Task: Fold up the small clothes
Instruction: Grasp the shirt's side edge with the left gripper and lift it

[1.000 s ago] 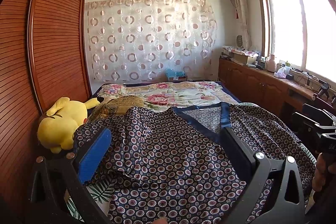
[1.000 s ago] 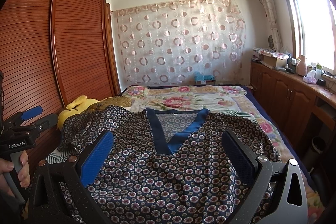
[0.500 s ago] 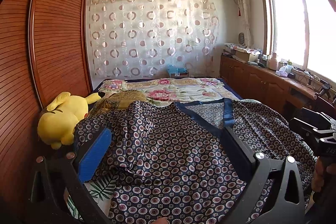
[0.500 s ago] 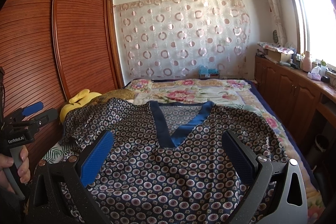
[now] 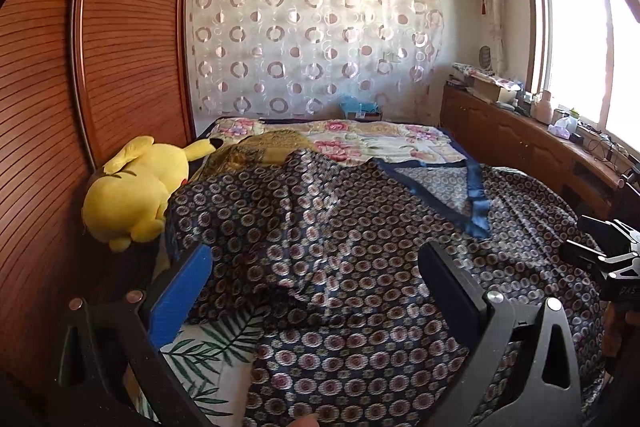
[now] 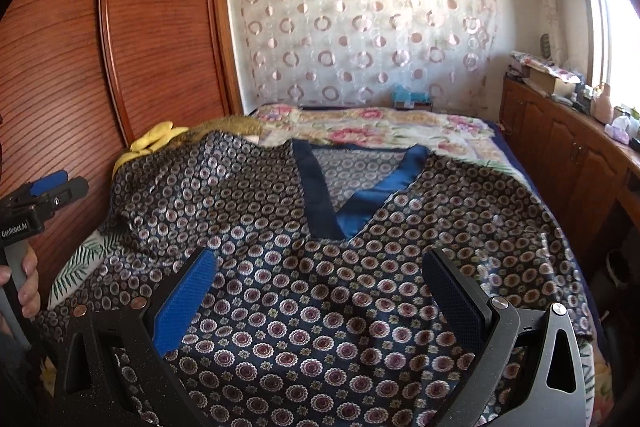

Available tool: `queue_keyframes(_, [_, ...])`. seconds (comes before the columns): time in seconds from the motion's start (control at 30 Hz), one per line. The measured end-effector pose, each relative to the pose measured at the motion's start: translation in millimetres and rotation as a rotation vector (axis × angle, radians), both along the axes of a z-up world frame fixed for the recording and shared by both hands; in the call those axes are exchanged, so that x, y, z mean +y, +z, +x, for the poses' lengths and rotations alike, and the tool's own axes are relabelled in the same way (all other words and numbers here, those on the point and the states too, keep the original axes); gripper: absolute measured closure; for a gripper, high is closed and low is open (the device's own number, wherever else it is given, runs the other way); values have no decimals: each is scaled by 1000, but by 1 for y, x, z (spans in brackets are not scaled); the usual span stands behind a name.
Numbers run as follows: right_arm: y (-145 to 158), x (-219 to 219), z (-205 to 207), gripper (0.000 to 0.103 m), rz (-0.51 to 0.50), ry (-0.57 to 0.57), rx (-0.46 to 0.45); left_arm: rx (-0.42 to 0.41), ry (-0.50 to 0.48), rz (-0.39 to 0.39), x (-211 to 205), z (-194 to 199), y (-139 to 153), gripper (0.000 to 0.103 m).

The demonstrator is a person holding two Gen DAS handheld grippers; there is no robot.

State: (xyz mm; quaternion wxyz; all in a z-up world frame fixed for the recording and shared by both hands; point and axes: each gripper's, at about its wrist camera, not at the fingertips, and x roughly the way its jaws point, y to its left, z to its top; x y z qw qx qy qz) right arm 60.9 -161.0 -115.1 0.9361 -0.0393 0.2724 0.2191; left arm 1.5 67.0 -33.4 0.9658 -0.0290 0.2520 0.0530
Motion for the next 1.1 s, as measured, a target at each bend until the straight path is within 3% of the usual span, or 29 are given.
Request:
queue_keyframes(0.23, [-12, 35, 21, 0, -82, 67, 79, 69, 31, 26, 34, 10, -17, 0])
queue_keyframes(0.37, [-17, 52, 28, 0, -52, 163, 139, 106, 23, 25, 56, 15, -25, 0])
queue_keyframes(0.57, [-17, 71, 40, 0, -80, 213, 172, 174, 10, 6, 86, 29, -40, 0])
queue_keyframes(0.83, [-37, 110, 69, 0, -155, 249, 178, 265, 2, -64, 125, 54, -58, 18])
queue_keyframes(0.97, [-32, 119, 70, 0, -156, 258, 160, 296, -29, -124, 138, 65, -65, 28])
queue_keyframes(1.1, [-36, 139, 75, 0, -158, 272, 165, 322, -26, -135, 144, 73, -73, 37])
